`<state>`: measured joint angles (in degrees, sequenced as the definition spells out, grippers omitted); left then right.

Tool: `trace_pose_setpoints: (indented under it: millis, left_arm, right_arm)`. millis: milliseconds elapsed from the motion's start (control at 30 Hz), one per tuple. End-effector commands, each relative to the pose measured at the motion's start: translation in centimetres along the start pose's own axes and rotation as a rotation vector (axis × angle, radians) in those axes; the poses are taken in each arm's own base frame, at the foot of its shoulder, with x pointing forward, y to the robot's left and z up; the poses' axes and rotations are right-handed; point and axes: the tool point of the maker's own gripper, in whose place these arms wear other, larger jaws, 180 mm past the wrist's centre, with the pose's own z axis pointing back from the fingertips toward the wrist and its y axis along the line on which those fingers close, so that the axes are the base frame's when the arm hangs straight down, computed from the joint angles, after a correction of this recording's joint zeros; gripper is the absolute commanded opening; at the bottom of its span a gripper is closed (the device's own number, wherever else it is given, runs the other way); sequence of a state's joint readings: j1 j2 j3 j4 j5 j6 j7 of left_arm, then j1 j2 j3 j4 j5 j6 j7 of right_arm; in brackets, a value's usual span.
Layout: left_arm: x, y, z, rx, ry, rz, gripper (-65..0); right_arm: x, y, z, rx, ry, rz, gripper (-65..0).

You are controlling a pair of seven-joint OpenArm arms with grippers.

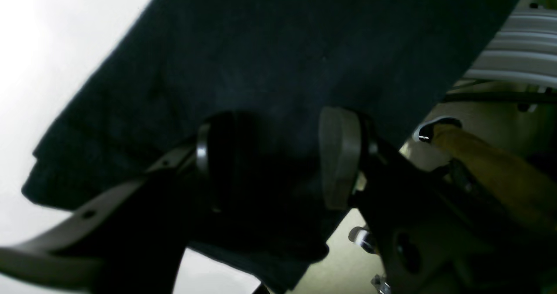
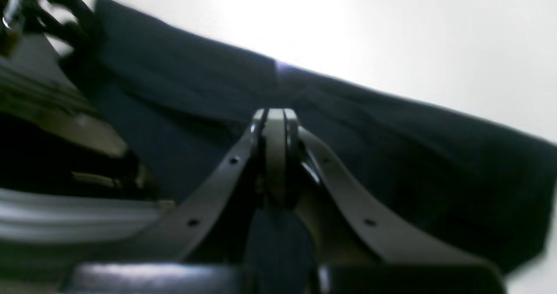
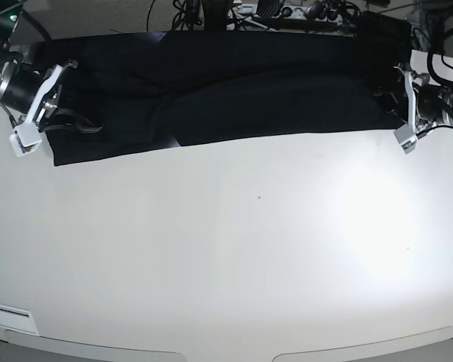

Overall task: Fold the T-shirt properly
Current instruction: 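Release the folded hem and reposition both grippers at the strip ends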

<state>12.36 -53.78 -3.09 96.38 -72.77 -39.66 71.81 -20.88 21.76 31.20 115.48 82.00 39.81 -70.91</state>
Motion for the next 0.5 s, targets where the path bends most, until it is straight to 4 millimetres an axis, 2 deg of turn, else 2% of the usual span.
trace_pose_setpoints:
  millis: [0,100,267,467]
  left_arm:
    - [0.9,0.5,1.1,0.022,-0.022,-0.026,-32.1]
    - [1.0,0.5,1.1,0.022,-0.023,-0.025,-32.1]
    - [1.2,0.8,1.4,0.037,-0.032,-0.026,-32.1]
    - [2.2,2.7,3.6,0.129,-0.085,-0.007,-32.1]
  right_arm:
    - [0.9,-0.4,0.0,-0.023,-0.041,0.018,-65.0]
    - [-0.3,-1.6,-1.5,-0.083,-0.037,0.001,-65.0]
    - [-5.6,-3.5,-4.3,-0.154,0.125,0.002,-65.0]
    - [-9.5,-5.9,-4.1,-0.249,0.280,0.025,-65.0]
